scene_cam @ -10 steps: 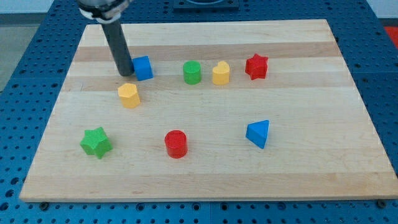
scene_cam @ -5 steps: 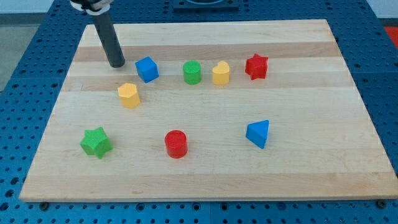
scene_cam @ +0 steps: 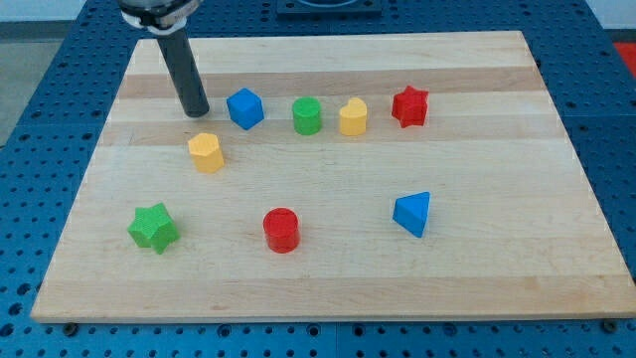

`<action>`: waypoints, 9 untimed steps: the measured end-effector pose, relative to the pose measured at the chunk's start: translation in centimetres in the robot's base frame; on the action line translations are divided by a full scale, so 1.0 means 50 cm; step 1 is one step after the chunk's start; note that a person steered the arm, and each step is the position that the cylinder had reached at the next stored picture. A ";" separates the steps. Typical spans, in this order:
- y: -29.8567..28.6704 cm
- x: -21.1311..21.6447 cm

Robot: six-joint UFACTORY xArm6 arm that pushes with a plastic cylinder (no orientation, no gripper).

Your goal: Move the blue cube to the left side of the green circle

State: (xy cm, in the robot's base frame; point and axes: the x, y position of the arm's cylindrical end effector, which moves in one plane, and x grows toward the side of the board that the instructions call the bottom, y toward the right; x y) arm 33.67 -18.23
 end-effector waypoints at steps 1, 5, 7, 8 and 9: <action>0.015 -0.004; 0.005 -0.011; 0.081 0.023; 0.088 0.057; 0.088 0.063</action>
State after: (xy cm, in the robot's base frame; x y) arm 36.82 -13.80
